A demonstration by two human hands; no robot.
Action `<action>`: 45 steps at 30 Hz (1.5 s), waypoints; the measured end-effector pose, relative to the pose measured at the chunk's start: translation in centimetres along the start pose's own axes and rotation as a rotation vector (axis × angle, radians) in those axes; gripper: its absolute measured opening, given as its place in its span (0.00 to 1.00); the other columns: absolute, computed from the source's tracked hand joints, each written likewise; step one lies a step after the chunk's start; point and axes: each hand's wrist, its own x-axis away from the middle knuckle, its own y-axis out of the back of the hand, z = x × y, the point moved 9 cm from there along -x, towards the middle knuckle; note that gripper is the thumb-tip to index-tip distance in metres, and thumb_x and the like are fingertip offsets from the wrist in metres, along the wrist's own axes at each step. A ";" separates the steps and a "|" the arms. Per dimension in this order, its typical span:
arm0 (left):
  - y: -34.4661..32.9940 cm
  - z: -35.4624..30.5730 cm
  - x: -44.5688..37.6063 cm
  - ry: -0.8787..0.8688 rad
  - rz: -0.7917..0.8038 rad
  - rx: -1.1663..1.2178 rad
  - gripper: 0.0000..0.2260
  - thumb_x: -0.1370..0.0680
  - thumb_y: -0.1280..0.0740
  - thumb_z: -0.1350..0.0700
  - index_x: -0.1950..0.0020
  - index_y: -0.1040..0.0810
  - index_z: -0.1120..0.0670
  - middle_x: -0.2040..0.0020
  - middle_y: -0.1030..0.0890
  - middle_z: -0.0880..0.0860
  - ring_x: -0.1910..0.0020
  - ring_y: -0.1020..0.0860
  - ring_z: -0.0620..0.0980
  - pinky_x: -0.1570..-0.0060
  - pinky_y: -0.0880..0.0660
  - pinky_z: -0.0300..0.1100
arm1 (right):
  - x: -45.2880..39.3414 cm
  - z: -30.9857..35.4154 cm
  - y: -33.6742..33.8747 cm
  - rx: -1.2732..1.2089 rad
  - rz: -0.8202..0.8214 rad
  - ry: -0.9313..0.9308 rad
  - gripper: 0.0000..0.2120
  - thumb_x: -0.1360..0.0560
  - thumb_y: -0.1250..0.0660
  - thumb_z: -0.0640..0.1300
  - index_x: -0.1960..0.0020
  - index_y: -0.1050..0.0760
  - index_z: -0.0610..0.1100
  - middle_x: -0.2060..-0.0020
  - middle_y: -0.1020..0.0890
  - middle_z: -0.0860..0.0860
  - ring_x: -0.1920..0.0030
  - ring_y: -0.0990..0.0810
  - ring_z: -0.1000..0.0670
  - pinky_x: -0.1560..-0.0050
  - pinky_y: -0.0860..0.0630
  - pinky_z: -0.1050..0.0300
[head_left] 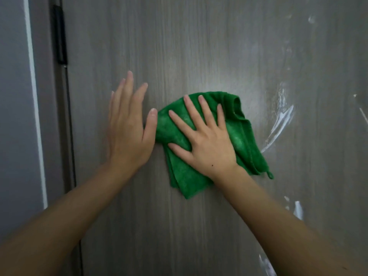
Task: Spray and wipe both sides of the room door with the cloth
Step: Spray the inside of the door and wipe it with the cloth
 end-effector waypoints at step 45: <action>-9.9 -12.0 1.3 -0.379 0.046 0.067 0.25 0.17 0.50 0.48 0.25 0.41 0.63 0.24 0.43 0.65 0.24 0.45 0.60 0.23 0.54 0.50 | 9.1 -9.5 1.6 0.047 0.086 -0.064 0.32 0.23 0.45 0.64 0.23 0.45 0.52 0.23 0.46 0.45 0.23 0.51 0.41 0.36 0.33 0.43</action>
